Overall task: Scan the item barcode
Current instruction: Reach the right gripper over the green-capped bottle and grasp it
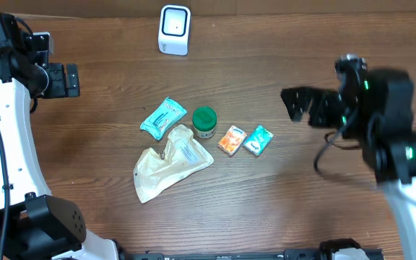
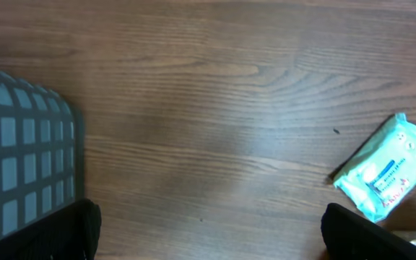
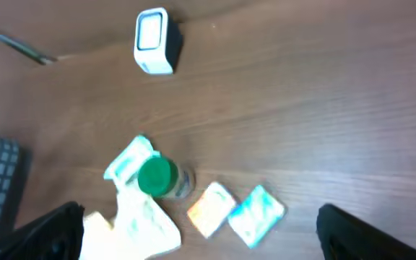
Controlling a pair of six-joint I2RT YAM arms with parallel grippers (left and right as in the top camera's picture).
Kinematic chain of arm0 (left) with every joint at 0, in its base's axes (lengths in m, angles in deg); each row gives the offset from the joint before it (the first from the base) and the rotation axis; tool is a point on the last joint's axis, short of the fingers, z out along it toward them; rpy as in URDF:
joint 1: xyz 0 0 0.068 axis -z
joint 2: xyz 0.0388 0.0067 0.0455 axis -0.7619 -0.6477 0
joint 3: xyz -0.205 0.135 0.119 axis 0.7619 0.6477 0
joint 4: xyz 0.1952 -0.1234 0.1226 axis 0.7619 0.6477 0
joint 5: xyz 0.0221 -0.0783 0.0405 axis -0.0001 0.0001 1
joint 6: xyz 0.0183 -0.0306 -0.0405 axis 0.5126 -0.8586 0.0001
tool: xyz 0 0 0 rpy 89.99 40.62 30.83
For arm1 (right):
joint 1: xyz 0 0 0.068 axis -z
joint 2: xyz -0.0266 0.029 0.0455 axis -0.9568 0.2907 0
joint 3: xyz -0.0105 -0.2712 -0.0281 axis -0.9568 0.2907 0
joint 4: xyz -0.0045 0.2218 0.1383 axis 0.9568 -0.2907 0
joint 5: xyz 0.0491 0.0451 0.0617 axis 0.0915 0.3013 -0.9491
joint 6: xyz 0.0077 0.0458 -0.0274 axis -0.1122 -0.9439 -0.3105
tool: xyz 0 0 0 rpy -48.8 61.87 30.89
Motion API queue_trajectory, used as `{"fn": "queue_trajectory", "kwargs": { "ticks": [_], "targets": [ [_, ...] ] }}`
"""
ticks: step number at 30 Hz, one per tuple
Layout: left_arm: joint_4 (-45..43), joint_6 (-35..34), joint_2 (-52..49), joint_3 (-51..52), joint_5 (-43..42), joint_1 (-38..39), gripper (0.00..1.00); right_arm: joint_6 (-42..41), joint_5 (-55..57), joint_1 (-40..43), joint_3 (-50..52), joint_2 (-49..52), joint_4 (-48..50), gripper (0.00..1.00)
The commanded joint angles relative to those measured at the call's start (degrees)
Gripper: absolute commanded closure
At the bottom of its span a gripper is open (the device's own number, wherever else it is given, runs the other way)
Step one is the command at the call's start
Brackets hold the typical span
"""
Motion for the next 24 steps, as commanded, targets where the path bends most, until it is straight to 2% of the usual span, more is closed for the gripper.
{"fn": "queue_trajectory", "kwargs": {
  "ticks": [1, 6, 15, 19, 24],
  "targets": [
    [0.0, -1.0, -0.4, 0.2, 0.1, -0.1, 0.00, 0.8, -2.8, -0.3, -12.5, 9.5, -5.2, 0.00],
    [0.0, -1.0, -0.4, 0.2, 0.1, -0.1, 0.00, 5.7, -3.8, -6.4, -20.8, 19.6, -8.7, 0.00],
    [0.0, -1.0, -0.4, 0.2, 0.1, -0.1, 0.00, 6.8, 2.2, -14.8, -21.0, 26.2, -10.6, 0.00],
    [0.0, -1.0, -0.4, 0.2, 0.1, -0.1, 0.00, 6.3, 1.6, -16.8, -21.0, 29.7, -8.4, 0.00],
    [0.0, -1.0, -0.4, 0.2, 0.1, -0.1, 0.00, 6.1, -4.3, -17.3, -20.9, 30.7, -3.3, 0.02]
  ]
}}
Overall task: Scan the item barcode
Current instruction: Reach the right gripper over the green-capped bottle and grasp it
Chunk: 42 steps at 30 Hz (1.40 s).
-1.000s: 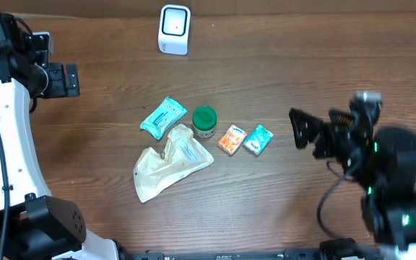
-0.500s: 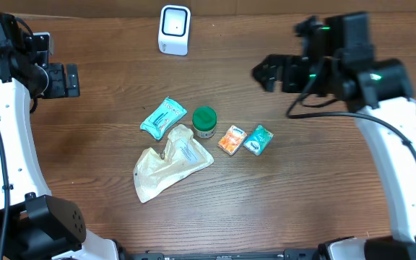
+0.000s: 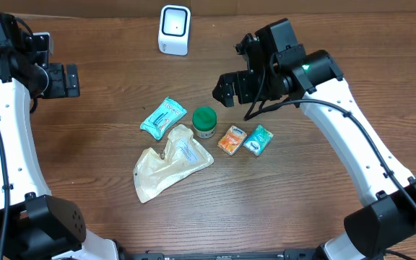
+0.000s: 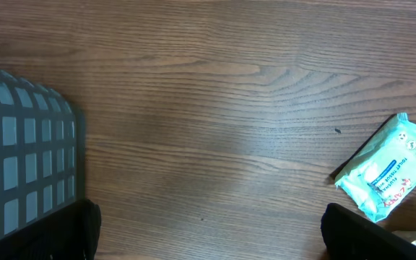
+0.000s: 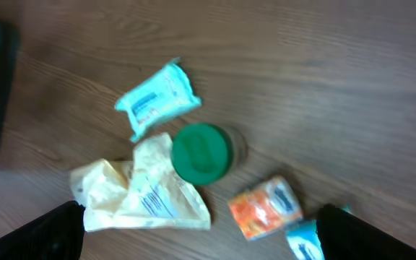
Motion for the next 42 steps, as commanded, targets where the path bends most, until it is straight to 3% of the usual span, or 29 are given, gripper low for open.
{"fn": "queue_trajectory", "kwargs": {
  "ticks": [1, 5, 7, 9, 12, 16, 26, 32, 42],
  "targets": [
    [0.0, -1.0, -0.3, 0.2, 0.0, -0.1, 0.00, 0.1, -3.0, -0.6, -1.6, 0.3, 2.6, 0.02],
    [0.0, -1.0, -0.3, 0.2, 0.0, -0.1, 0.00, -8.3, 1.4, -3.0, -1.4, 4.0, 5.4, 0.07],
    [0.0, -1.0, -0.3, 0.2, 0.0, -0.1, 0.01, -8.6, 3.9, -4.8, -1.3, 5.7, 6.2, 0.07],
    [0.0, -1.0, -0.3, 0.2, 0.0, -0.1, 0.00, -7.0, 7.1, -6.4, -1.3, 7.0, 6.4, 0.05],
    [0.0, -1.0, -0.3, 0.2, 0.0, -0.1, 0.00, 5.8, 10.8, -10.1, -1.3, 9.7, 6.4, 0.02],
    [0.0, -1.0, -0.3, 0.2, 0.0, -0.1, 0.00, 10.5, 14.6, -12.4, -1.3, 12.7, 6.7, 0.00],
    [0.0, -1.0, -0.3, 0.2, 0.0, -0.1, 0.00, 12.3, 11.4, -12.9, -1.2, 18.8, 5.9, 0.00],
    [0.0, -1.0, -0.3, 0.2, 0.0, -0.1, 0.00, 12.3, 12.1, -12.8, -1.2, 19.1, 5.8, 0.09],
    [0.0, -1.0, -0.3, 0.2, 0.0, -0.1, 0.00, 12.6, 14.4, -12.8, -1.2, 19.8, 5.5, 0.13]
  ]
}}
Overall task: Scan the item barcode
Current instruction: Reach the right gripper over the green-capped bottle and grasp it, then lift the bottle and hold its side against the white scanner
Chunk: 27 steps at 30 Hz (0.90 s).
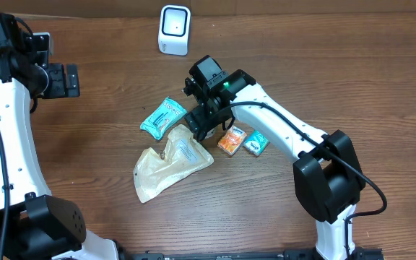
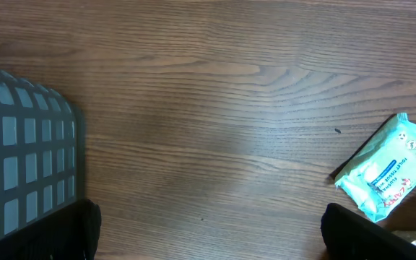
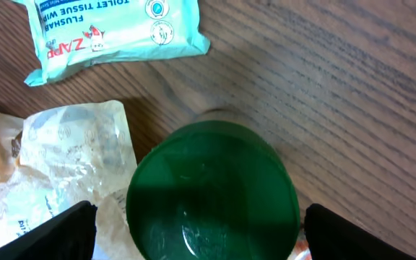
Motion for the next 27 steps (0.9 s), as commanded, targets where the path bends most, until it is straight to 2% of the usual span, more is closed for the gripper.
{"fn": "queue_trajectory", "kwargs": {
  "ticks": [1, 13, 16, 20, 23, 25, 27],
  "targets": [
    [0.0, -1.0, -0.3, 0.2, 0.0, -0.1, 0.00, 0.5, 2.5, 0.2, -1.0, 1.0, 1.0, 0.13],
    [0.0, -1.0, -0.3, 0.2, 0.0, -0.1, 0.00, 4.9, 3.9, 0.2, 1.3, 1.2, 3.1, 0.17],
    [0.0, -1.0, -0.3, 0.2, 0.0, -0.1, 0.00, 6.3, 4.0, 0.2, 1.3, 1.2, 3.0, 0.22],
    [0.0, -1.0, -0.3, 0.2, 0.0, -0.1, 0.00, 6.4, 3.9, 0.2, 1.3, 1.2, 2.3, 0.36],
    [0.0, -1.0, -0.3, 0.2, 0.0, -0.1, 0.00, 6.5, 3.9, 0.0, 1.3, 1.2, 1.0, 0.32],
    [0.0, -1.0, -0.3, 0.2, 0.0, -0.1, 0.00, 6.6, 3.9, 0.0, 1.3, 1.2, 0.3, 0.20],
    [0.0, -1.0, -0.3, 0.2, 0.0, -0.1, 0.00, 8.2, 3.0, 0.0, 1.3, 1.2, 0.0, 0.15]
  ]
}}
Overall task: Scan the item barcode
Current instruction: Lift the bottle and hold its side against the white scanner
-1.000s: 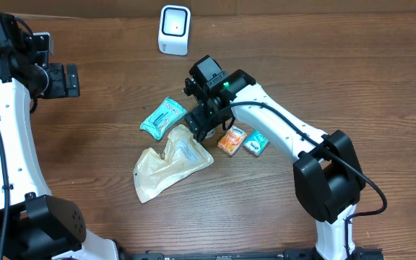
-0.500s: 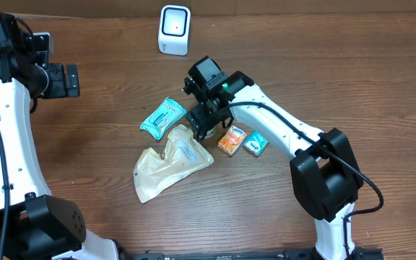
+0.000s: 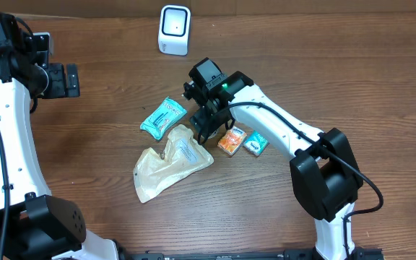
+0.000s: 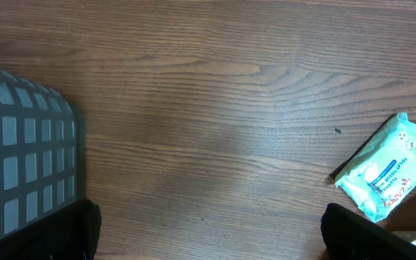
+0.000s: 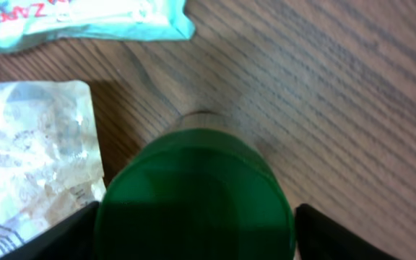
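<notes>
A jar with a green lid (image 5: 193,195) stands on the table in the middle of the item cluster. My right gripper (image 5: 195,231) is down over it, a finger touching each side of the lid, shut on the jar. From overhead the right gripper (image 3: 206,123) hides the jar. The white barcode scanner (image 3: 174,29) stands at the far edge of the table. Far off at the left, my left gripper (image 3: 63,79) hangs open above bare wood, and nothing lies between its fingers in the wrist view, left gripper (image 4: 208,235).
A teal wipes packet (image 3: 163,117) lies just left of the jar, a crumpled cream bag (image 3: 168,162) in front of it. An orange packet (image 3: 231,140) and a small teal packet (image 3: 257,141) lie to its right. A grey gridded basket (image 4: 20,144) sits below the left arm.
My right gripper has come lower over the green lid, which now looks larger, and its fingers have drawn in against the lid's sides. The left arm has not moved.
My right gripper was open far to the right of the items. Then it hung open behind the cluster, then right above the green-lidded jar. Now it is closed around the lid. The left gripper stayed open at the left throughout.
</notes>
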Controlling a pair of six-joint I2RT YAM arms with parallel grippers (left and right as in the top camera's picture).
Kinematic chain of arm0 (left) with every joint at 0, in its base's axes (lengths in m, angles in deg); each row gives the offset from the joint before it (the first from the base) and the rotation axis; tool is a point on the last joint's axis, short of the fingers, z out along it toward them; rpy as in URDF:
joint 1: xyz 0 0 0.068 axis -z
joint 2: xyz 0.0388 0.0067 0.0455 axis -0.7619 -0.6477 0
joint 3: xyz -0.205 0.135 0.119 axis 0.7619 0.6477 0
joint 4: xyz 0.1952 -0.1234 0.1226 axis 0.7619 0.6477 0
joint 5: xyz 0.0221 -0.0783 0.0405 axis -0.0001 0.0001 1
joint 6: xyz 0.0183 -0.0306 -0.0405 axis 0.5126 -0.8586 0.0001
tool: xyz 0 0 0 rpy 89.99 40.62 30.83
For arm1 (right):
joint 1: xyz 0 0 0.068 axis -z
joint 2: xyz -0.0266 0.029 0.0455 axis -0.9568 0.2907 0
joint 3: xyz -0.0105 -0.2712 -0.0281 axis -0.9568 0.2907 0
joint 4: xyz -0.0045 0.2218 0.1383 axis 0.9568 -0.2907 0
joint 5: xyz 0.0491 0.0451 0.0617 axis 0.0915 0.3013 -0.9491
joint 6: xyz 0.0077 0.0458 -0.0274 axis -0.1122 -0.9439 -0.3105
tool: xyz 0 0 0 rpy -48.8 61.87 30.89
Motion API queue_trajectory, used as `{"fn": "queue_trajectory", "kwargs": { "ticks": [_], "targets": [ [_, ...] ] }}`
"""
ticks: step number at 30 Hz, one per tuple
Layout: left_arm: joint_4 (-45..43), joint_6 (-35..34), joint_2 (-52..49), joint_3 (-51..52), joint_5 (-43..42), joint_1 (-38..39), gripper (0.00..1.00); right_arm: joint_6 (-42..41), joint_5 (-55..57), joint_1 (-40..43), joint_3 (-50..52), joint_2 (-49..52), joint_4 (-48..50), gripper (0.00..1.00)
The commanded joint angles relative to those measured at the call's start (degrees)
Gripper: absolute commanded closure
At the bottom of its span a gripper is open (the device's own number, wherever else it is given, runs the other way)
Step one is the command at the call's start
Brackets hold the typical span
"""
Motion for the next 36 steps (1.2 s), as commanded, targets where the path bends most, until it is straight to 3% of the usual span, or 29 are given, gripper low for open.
{"fn": "queue_trajectory", "kwargs": {
  "ticks": [1, 11, 19, 21, 22, 32, 34, 36],
  "targets": [
    [0.0, -1.0, -0.3, 0.2, 0.0, -0.1, 0.00, 2.7, -1.4, 0.0, 0.4, 0.3, -0.2, 0.15],
    [0.0, -1.0, -0.3, 0.2, 0.0, -0.1, 0.00, 2.5, -1.8, 0.1, 2.2, 0.5, 2.8, 0.17],
    [0.0, -1.0, -0.3, 0.2, 0.0, -0.1, 0.00, -3.8, 0.2, 0.2, 2.2, 0.6, 4.6, 0.31],
    [0.0, -1.0, -0.3, 0.2, 0.0, -0.1, 0.00, -6.9, 0.1, 0.2, 0.9, 0.6, 4.5, 0.44],
    [0.0, -1.0, -0.3, 0.2, 0.0, -0.1, 0.00, -8.3, 0.2, 0.2, 0.2, 0.6, 4.3, 0.45],
    [0.0, -1.0, -0.3, 0.2, 0.0, -0.1, 0.01, -27.4, -1.6, 3.6, -21.7, 0.5, -11.8, 0.57],
    [0.0, -1.0, -0.3, 0.2, 0.0, -0.1, 0.00, -31.0, -8.8, 6.7, -27.6, 0.5, -15.2, 0.59],
    [0.0, -1.0, -0.3, 0.2, 0.0, -0.1, 0.00, -34.2, -17.6, 10.3, -31.4, 0.5, -16.7, 0.69]
  ]
}}
